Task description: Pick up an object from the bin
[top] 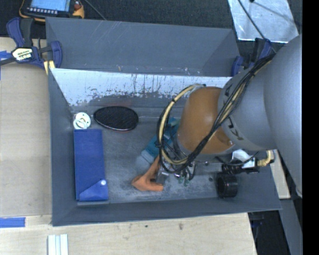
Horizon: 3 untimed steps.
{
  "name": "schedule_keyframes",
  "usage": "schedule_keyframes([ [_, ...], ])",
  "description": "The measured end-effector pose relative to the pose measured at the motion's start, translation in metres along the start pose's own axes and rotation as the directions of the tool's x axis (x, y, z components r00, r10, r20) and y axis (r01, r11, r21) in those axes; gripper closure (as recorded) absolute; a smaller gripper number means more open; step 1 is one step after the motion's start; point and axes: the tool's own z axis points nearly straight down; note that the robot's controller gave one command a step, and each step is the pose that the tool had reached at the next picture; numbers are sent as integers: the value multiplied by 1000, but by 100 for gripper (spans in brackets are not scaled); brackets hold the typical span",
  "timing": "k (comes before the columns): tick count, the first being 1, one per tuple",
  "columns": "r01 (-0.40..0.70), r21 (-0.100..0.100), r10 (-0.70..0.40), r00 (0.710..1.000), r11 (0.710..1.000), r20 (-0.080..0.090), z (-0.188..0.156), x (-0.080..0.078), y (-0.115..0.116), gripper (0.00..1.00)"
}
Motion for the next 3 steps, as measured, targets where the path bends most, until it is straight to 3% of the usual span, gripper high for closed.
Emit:
schedule_keyframes([
  [1,14,-6,-14,1000,1000,-1,-14,7,12,100],
  [2,-5,0,5,1000,1000,-5,-69,-4,4,100],
  [3,-17,-7,17,1000,1000,7,-88,-18,20,100],
])
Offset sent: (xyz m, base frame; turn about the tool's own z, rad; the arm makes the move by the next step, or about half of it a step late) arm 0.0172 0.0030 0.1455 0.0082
